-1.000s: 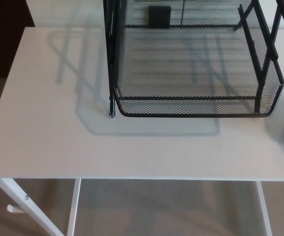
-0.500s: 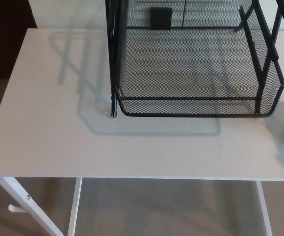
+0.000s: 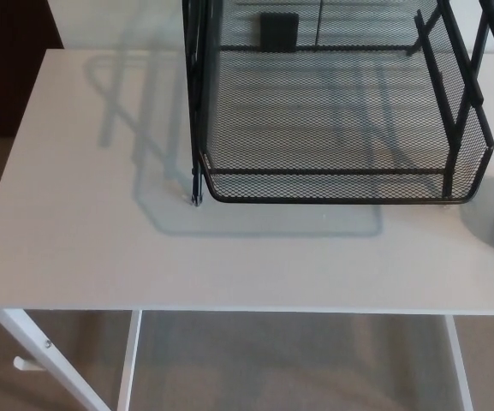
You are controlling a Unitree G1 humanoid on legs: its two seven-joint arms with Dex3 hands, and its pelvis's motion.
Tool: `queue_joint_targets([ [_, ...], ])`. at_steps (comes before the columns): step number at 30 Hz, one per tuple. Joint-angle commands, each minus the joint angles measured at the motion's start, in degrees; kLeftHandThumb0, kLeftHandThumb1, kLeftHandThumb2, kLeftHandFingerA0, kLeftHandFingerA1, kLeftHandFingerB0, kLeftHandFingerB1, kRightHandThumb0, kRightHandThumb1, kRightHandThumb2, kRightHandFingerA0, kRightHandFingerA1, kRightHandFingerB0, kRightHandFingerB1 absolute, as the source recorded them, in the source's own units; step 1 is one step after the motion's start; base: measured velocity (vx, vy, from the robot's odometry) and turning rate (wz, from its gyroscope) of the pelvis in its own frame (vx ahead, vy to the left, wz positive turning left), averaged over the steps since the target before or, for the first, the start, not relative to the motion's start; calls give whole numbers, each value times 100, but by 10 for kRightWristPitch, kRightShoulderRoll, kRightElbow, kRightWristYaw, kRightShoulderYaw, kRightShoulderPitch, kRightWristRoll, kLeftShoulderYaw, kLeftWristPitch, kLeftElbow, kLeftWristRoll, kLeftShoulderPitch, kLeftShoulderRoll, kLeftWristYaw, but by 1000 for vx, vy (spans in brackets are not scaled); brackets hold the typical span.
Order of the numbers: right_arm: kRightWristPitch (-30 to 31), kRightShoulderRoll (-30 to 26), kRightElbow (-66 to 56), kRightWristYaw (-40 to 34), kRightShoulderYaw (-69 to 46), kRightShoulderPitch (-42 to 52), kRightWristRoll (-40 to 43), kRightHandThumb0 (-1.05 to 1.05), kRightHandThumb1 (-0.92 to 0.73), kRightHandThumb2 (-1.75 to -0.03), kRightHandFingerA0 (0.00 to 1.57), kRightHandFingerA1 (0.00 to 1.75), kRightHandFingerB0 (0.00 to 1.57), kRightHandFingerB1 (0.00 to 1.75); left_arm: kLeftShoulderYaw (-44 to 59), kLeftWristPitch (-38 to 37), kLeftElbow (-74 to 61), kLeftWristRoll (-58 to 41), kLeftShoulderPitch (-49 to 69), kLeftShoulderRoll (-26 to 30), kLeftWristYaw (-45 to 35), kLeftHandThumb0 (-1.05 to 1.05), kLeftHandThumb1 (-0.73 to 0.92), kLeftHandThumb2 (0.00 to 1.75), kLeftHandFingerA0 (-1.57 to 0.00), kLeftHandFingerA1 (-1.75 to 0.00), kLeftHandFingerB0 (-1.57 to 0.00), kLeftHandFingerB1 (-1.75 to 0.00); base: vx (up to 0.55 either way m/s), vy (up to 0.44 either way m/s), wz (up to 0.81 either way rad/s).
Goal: The robot walks towards a desk on which a file tray is kept in the middle and a toilet paper roll is kept on its right. The robot uses its right hand to hook on finger in the gap of the roll and grabs it, lifts it and places it on the tray.
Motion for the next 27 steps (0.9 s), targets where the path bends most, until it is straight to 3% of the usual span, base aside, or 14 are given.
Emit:
queue_joint_targets([
  [1,-17,-11,11,4,-2,0,-23,-30,-45,-96,3,52,0,48,-2,14,-12,-2,3,11,5,-94,63,106,-37,-78,-12,-64,0,0,0],
  [3,-5,-10,11,9,2,-6,-27,-30,-46,-97,3,52,0,48,-2,16,-15,-3,6,12,1,-93,63,106,-35,-76,-11,-62,0,0,0],
  [4,-7,-10,17,11,5,-12,-31,-30,-46,-97,3,52,0,48,-3,14,-8,-1,2,12,3,-94,85,65,-31,-82,-9,-65,0,0,0],
  [10,-11,-4,15,10,17,-25,-42,-31,-46,-97,2,52,0,48,-6,14,-2,-2,-2,12,2,-93,84,67,-29,-80,-8,-63,0,0,0],
  [11,-8,1,15,8,23,-32,-47,-30,-46,-97,2,52,0,48,-5,12,-2,-3,-1,11,4,-91,63,105,-35,-75,-12,-61,0,0,0],
  [13,3,4,4,11,24,-30,-45,-30,-46,-97,2,52,0,48,-9,10,-6,3,2,12,5,-91,64,106,-36,-76,-12,-62,0,0,0],
  [17,4,8,-4,7,28,-31,-50,-30,-46,-97,3,52,0,48,-12,7,7,5,-6,12,8,-91,63,105,-37,-75,-13,-61,0,0,0],
  [18,5,10,-4,6,30,-33,-53,-30,-46,-96,3,53,0,48,-12,5,10,5,-6,13,8,-93,85,67,-34,-80,-11,-61,0,0,0],
  [19,7,12,-6,7,32,-35,-54,-44,-54,-57,8,32,15,27,-13,5,12,5,-7,13,9,-93,86,65,-35,-80,-13,-62,0,0,0],
  [27,-11,14,-33,10,37,-24,-62,-45,-54,-58,7,35,14,27,-17,-4,4,3,2,15,-1,-93,85,66,-32,-81,-12,-63,0,0,0],
])
